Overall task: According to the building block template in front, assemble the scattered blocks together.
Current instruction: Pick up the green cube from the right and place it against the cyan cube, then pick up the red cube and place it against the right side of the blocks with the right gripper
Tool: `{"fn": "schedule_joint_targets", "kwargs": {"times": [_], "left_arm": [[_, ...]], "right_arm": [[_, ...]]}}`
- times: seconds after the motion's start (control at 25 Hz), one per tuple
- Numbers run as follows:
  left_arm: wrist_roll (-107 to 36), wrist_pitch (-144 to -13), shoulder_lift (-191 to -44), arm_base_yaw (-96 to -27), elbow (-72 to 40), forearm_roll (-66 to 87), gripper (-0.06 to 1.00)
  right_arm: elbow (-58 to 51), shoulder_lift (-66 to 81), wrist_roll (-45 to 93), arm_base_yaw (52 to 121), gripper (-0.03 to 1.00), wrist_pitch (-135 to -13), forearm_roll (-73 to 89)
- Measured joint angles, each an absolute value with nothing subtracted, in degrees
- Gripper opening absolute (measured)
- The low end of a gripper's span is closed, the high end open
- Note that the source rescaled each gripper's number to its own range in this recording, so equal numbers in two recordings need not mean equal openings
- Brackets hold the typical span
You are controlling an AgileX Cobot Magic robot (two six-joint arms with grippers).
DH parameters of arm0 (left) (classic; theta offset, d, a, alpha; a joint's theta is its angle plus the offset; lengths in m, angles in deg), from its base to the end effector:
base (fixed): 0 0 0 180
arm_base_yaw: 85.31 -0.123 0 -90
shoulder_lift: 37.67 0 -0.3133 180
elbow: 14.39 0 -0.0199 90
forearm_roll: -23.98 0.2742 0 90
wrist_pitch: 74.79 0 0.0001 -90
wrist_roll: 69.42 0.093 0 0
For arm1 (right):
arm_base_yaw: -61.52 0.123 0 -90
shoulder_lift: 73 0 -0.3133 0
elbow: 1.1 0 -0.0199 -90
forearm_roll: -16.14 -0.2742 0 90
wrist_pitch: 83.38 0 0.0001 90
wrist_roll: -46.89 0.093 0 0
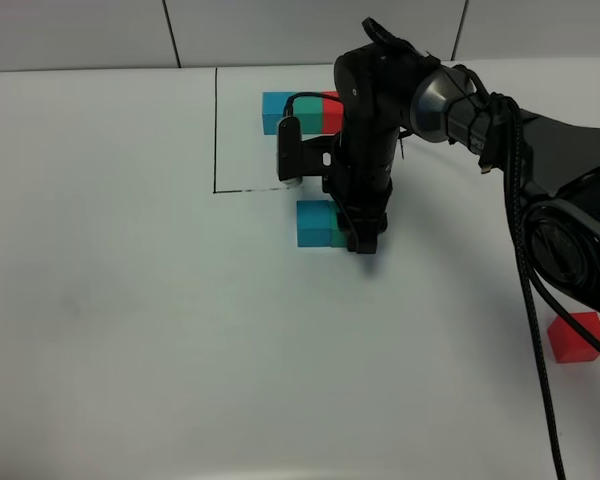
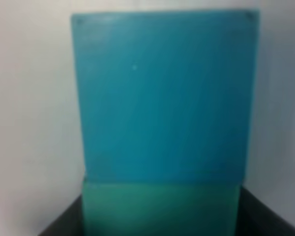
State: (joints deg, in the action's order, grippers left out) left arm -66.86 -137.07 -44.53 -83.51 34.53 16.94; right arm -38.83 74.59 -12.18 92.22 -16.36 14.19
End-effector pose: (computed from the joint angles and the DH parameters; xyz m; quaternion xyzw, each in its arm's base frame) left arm -0.0142 -0.0097 0.2878 0.0360 0.8551 -0.0579 0.5140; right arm 0.4578 0.2752 0.1237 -0.7009 0.7125 0.0087 0.0303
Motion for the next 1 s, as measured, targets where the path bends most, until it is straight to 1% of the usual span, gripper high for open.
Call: {"fn": "schedule_joint_targets", "kwargs": {"times": [0.16, 0.24, 0.28, 0.4, 0.52, 0.64, 0.8, 0.88, 1.0], "left_arm": [[-66.9, -137.1, -44.5, -83.5, 34.5, 16.9, 0.65], [-66.9, -137.1, -44.5, -83.5, 34.5, 16.9, 0.65], [-66.9, -137.1, -44.5, -83.5, 34.5, 16.9, 0.65], [-66.9, -137.1, -44.5, -83.5, 34.5, 16.9, 0.65], [-66.9, -137.1, -44.5, -83.5, 34.5, 16.9, 0.65], [-66.9, -137.1, -44.5, -83.5, 34.5, 16.9, 0.65], [-66.9, -137.1, -44.5, -83.5, 34.5, 16.9, 0.65], [-66.9, -137.1, -44.5, -83.5, 34.5, 16.9, 0.65], [-66.9, -137.1, -44.5, -83.5, 34.5, 16.9, 0.65]], "right_arm": [[-38.4, 74.0, -10.6, 92.1, 0.52, -16.5, 14.2], [-38.3, 72.9, -8.7, 91.6, 0.63, -15.5, 14.2], [-38.2, 72.1, -7.6, 91.2, 0.66, -15.0, 14.2], [-36.0, 68.2, -3.8, 89.2, 0.7, -14.4, 14.1], [-29.4, 63.2, 1.3, 86.4, 0.71, -15.2, 14.1], [-18.2, 56.4, 7.2, 83.4, 0.71, -21.5, 14.1], [0.4, 45.2, 18.1, 79.0, 0.71, -32.1, 14.1], [9.5, 39.9, 24.6, 76.4, 0.71, -36.1, 14.1], [19.6, 33.3, 31.8, 72.2, 0.71, -39.7, 14.2]]}}
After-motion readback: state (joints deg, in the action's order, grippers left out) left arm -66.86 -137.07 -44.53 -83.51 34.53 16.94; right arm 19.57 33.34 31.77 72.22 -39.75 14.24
